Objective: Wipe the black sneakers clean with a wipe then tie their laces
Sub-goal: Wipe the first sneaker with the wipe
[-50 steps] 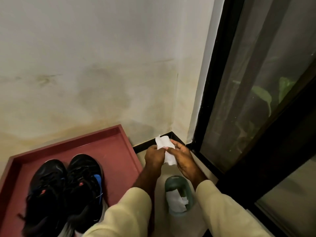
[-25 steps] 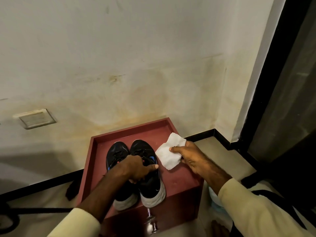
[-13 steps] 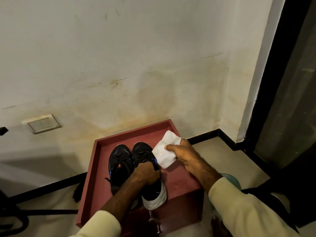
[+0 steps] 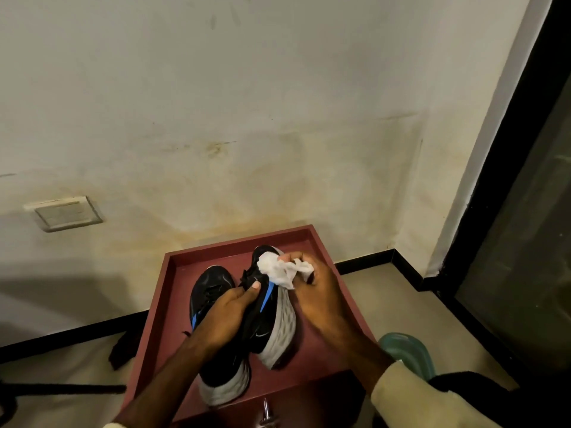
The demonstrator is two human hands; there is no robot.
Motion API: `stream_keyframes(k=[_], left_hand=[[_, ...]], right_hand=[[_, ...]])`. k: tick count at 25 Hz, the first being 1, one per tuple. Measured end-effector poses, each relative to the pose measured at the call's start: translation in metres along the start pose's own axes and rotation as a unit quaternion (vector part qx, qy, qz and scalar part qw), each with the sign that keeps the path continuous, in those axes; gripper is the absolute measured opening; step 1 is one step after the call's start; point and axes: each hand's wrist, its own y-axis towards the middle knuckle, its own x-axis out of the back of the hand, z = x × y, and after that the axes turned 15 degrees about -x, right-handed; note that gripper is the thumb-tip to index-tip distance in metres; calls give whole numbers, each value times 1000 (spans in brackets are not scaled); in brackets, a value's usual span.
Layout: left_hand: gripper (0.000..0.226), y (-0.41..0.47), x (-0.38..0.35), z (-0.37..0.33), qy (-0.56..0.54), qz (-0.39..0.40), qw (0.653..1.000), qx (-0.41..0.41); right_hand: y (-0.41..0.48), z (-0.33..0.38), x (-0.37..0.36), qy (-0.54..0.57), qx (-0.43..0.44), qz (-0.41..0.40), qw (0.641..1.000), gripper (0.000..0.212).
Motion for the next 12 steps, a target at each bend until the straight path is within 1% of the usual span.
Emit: stream_keyframes(k=[1, 3, 4, 5, 6, 7, 9, 10, 11, 12], left_hand=[[54, 0, 3, 7, -13, -5, 1000, -4], [36, -1, 10, 18, -31, -31, 999, -24], [30, -2, 14, 21, -35, -42, 998, -29], [29, -1, 17, 22, -31, -51, 998, -24], [32, 0, 20, 20, -32, -62, 997, -17], [37, 4, 22, 18, -29, -65, 997, -17], [36, 14, 27, 10, -2, -57, 997, -44], [31, 19, 31, 9, 19, -49, 996, -66], [29, 22, 34, 7, 13, -44, 996, -70], [33, 23, 38, 5, 2, -50, 996, -70]], right_hand=[[-9, 2, -6, -23, 4, 49, 999, 29], [-28, 6, -17, -107, 20, 153, 982, 33], [-33, 8, -21, -156, 42, 177, 971, 36], [-35, 10, -24, -186, 61, 190, 962, 39], [-34, 15, -26, -189, 68, 191, 961, 40], [-28, 20, -27, -168, 65, 181, 967, 36], [-7, 29, -28, -154, 75, 133, 976, 24], [2, 32, -28, -169, 86, 120, 975, 26], [9, 34, -29, -183, 95, 121, 971, 32], [13, 34, -30, -195, 100, 124, 968, 36]])
